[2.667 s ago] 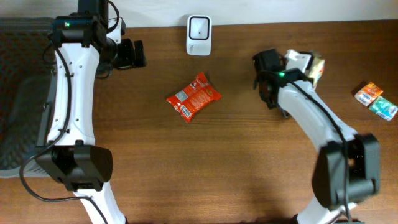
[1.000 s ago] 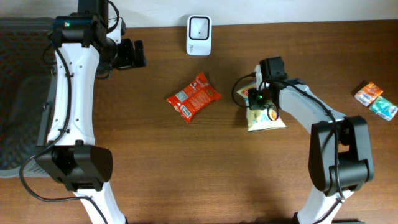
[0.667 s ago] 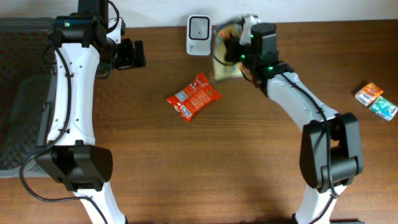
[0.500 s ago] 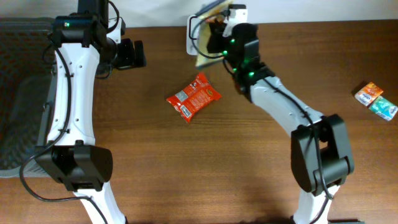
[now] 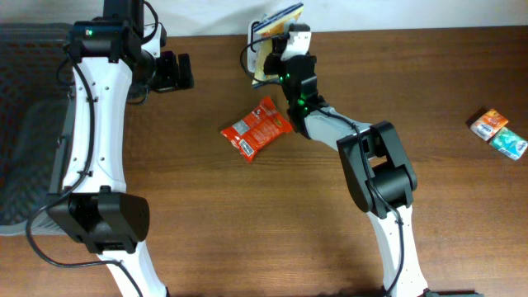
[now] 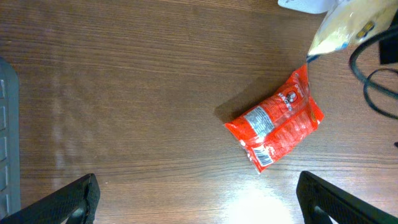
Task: Scan the item barcode
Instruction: 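Hold the yellow bag up against the white scanner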
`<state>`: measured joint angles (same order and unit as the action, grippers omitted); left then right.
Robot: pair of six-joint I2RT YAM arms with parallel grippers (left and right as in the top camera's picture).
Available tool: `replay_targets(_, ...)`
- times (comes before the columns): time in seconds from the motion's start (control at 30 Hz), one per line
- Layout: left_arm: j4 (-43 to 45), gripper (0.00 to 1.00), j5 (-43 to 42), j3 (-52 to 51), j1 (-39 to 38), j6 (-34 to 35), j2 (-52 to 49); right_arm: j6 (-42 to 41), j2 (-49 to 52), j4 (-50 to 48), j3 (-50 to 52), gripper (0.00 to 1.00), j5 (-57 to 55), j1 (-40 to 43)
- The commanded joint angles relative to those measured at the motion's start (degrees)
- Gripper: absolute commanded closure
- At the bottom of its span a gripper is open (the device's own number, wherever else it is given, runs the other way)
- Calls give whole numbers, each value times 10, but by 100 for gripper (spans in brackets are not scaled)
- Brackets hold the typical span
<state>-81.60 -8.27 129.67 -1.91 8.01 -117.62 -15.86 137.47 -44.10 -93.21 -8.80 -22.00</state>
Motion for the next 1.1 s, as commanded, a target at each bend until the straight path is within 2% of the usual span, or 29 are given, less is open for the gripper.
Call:
replay_targets(0.0, 1, 1, 2, 5, -2, 5, 5, 50, -11, 5, -82, 96, -9, 4)
replay_targets(0.2, 0, 1, 2, 5, -2, 5, 5, 49, 45, 132, -234, 96, -9, 17)
replay_targets(0.43, 0, 1, 2, 5, 5, 5, 5, 45, 64, 178, -244, 96, 6, 17)
replay_targets(0.8, 1, 1, 2, 5, 6, 5, 5, 40, 93, 179, -244, 96, 30, 0)
replay_targets(0.97, 0, 1, 2, 5, 6, 5, 5, 41, 90, 101, -246, 96, 25, 3)
replay_targets(1.07, 0, 1, 2, 5, 6, 5, 5, 62, 82, 93, -263, 96, 7, 6)
